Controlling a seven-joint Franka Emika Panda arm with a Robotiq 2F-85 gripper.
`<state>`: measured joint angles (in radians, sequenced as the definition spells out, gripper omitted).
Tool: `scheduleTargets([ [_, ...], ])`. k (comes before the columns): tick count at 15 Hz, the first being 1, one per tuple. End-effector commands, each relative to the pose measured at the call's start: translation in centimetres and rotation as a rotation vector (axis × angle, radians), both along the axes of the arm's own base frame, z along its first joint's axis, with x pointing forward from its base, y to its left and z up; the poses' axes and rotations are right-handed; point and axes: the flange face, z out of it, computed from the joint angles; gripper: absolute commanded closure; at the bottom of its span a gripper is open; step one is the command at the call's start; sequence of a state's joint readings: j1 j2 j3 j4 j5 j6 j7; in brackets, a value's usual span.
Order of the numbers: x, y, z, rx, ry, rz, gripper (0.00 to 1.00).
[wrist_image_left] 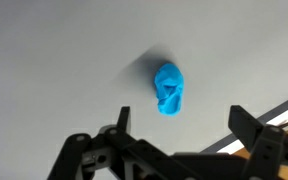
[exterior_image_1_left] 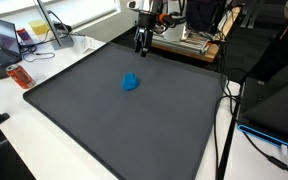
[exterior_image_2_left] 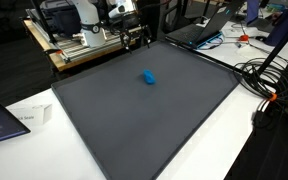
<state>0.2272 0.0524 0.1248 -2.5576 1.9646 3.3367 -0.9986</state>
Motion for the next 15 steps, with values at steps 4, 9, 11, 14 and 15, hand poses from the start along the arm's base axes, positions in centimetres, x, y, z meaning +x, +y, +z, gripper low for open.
scheduleTargets([
  [4, 0.9, 3.0, -0.4, -0.125, 0.031, 0.013, 0.00],
  [9, 0.8, 3.5, -0.7, -0.179, 0.054, 0.070, 0.00],
  [11, 1.0, 3.6, -0.9, -0.184, 0.061, 0.075, 0.00],
  [14, 0.9, 3.6, -1.0, -0.185, 0.063, 0.074, 0.00],
  [15, 0.9, 3.6, -1.0, -0.185, 0.063, 0.074, 0.00],
])
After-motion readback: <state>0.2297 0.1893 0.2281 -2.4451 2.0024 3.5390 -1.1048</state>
